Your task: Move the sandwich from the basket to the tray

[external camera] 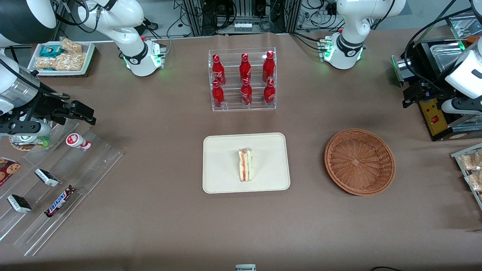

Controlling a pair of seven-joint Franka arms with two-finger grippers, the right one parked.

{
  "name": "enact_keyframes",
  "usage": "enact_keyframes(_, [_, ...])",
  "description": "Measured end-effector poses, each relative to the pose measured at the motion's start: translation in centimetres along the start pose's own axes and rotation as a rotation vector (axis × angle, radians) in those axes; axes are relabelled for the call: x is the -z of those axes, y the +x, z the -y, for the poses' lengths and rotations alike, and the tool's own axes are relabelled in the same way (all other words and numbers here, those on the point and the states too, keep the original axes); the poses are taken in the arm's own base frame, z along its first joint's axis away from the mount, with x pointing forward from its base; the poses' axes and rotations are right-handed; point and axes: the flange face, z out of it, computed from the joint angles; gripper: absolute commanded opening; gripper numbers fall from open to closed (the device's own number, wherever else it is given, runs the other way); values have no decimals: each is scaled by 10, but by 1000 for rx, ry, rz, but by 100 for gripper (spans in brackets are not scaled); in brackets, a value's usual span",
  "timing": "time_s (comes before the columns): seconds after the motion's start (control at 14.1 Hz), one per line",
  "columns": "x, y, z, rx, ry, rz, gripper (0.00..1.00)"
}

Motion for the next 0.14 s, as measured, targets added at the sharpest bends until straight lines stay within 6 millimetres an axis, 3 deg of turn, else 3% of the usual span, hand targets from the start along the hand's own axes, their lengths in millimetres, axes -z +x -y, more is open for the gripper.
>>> enact_keyframes(0.14, [-1, 0, 0, -1, 0, 3, 100])
